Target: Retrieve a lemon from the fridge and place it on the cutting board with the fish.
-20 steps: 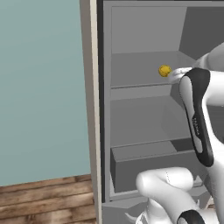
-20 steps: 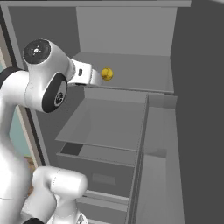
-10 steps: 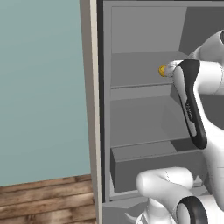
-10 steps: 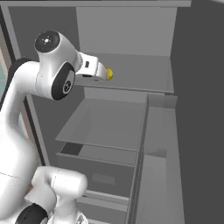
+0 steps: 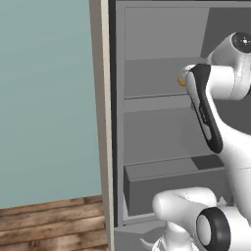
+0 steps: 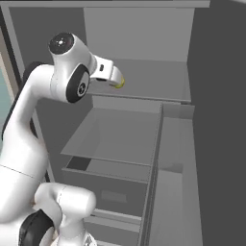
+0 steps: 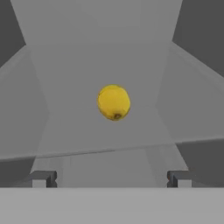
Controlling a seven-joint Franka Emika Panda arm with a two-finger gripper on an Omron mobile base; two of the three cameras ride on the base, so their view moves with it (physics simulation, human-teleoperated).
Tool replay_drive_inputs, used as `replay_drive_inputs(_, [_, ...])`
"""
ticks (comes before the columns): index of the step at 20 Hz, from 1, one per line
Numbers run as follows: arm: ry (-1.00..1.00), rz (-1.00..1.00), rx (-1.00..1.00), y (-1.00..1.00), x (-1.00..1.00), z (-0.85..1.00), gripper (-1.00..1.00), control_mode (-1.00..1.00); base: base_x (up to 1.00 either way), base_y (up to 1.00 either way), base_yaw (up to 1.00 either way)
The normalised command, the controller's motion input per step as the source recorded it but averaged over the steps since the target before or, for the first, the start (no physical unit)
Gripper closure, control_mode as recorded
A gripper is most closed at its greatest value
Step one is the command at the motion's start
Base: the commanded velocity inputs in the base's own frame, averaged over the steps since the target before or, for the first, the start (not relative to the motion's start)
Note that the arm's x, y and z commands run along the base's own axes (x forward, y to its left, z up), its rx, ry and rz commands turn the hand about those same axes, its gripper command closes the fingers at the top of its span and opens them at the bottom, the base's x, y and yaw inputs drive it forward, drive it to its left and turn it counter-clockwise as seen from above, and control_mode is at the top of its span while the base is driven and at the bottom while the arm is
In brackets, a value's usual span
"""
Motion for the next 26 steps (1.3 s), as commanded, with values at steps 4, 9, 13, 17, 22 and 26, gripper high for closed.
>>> replay_drive_inputs(4, [0.01, 0.0, 0.0, -0.15, 0.51, 0.0, -1.0, -1.0, 0.0, 0.0, 0.0])
replay_drive_inputs(9, [0.05, 0.0, 0.0, -0.26, 0.75, -0.07, -1.0, -1.0, 0.0, 0.0, 0.0])
replay_drive_inputs(13, [0.08, 0.04, 0.0, 0.0, 0.55, -0.01, -1.0, -1.0, 0.0, 0.0, 0.0])
replay_drive_inputs(17, [0.1, 0.05, 0.0, 0.0, 0.61, -0.09, -1.0, -1.0, 0.0, 0.0, 0.0])
replay_drive_inputs(22, [0.07, 0.05, 0.0, 0.0, 0.32, -0.14, -1.0, -1.0, 0.0, 0.0, 0.0])
replay_drive_inputs(26, [0.05, 0.03, 0.0, 0.0, 0.23, -0.21, -1.0, -1.0, 0.0, 0.0, 0.0])
